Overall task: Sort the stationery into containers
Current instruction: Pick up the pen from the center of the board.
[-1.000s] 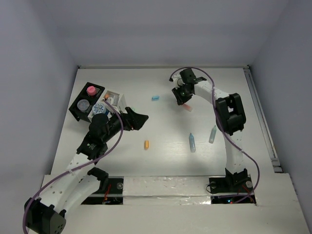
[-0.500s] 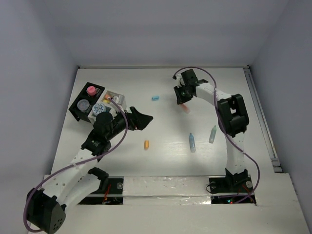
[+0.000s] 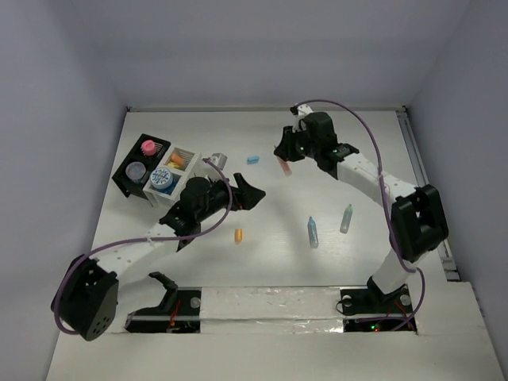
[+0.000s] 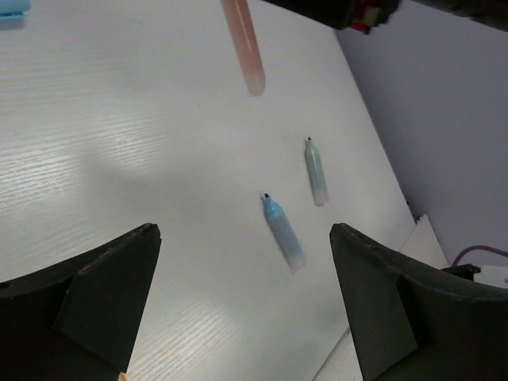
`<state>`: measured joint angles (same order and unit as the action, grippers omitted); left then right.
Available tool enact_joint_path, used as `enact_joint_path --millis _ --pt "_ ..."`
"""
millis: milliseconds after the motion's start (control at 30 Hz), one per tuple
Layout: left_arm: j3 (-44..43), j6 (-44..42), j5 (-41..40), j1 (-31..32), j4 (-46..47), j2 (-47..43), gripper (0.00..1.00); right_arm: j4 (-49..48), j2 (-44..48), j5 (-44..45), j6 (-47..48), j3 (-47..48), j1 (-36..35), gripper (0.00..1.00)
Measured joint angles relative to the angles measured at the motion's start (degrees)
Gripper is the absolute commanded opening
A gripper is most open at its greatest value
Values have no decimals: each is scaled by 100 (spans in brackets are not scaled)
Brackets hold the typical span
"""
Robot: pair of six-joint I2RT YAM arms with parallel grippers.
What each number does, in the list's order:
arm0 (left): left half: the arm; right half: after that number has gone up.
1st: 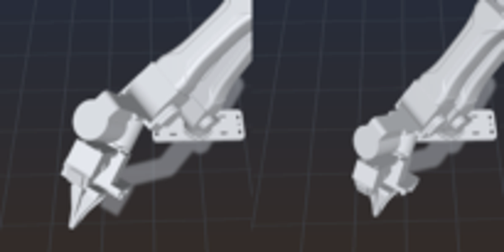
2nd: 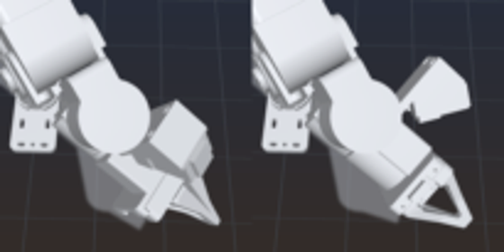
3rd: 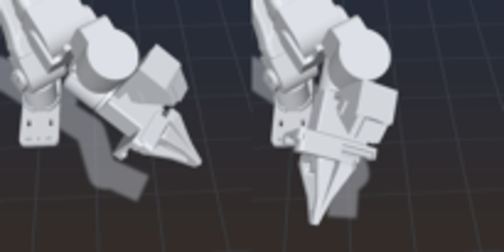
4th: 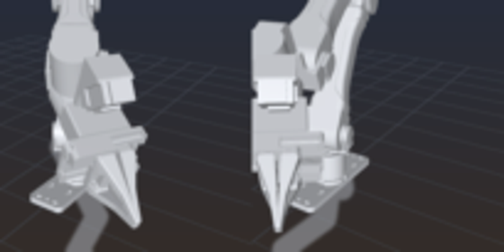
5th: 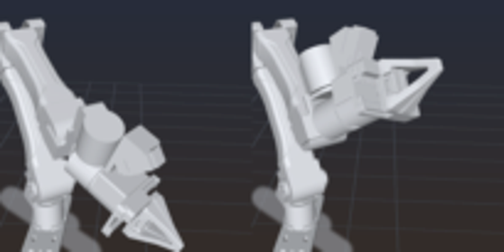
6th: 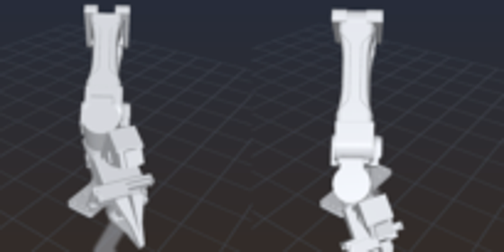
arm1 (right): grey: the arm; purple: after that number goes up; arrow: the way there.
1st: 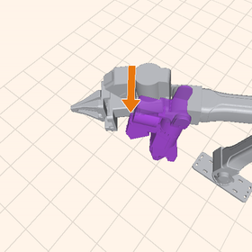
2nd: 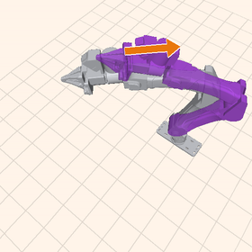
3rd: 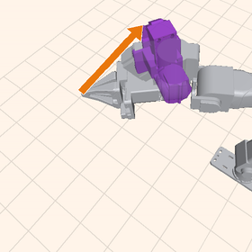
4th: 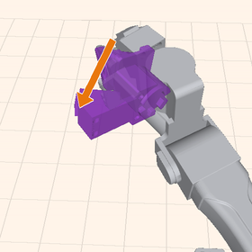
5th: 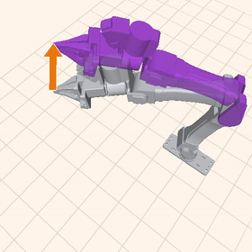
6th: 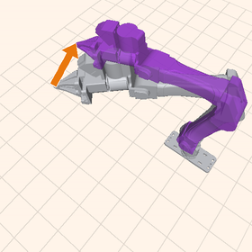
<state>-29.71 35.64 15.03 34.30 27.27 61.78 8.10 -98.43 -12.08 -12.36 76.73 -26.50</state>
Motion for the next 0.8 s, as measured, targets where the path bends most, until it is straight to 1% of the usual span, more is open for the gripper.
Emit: enact_joint_path --millis 100,167,233,267,300,333,400,600,700,733,800 --pt "-61 17 -70 70 210 518 81 -468 282 42 -389 -321 -404 0" --pt "-105 44 -79 96 356 791 80 -656 402 140 -570 -457 -723 0" --pt "-157 61 -114 105 459 964 80 -802 442 256 -691 -470 -1049 0" --pt "-210 72 -173 111 573 1040 78 -986 452 308 -789 -470 -1333 0" --pt "-234 66 -221 111 608 1045 77 -1038 459 319 -844 -472 -1421 0" --pt "-264 52 -282 111 634 1045 74 -1093 468 319 -907 -483 -1462 0" --pt "-334 20 -409 111 706 1045 70 -1204 474 297 -1005 -490 -1488 0" --pt "-389 -131 -835 138 726 1043 52 -1427 476 286 -1222 -544 -1513 0" --pt "-389 -177 -951 138 726 1036 47 -1523 490 286 -1294 -621 -1521 0" --pt "-389 -192 -981 138 723 1036 40 -1530 503 284 -1311 -647 -1521 0" --pt "-389 -214 -1019 138 726 1036 28 -1589 525 278 -1360 -693 -1521 0"
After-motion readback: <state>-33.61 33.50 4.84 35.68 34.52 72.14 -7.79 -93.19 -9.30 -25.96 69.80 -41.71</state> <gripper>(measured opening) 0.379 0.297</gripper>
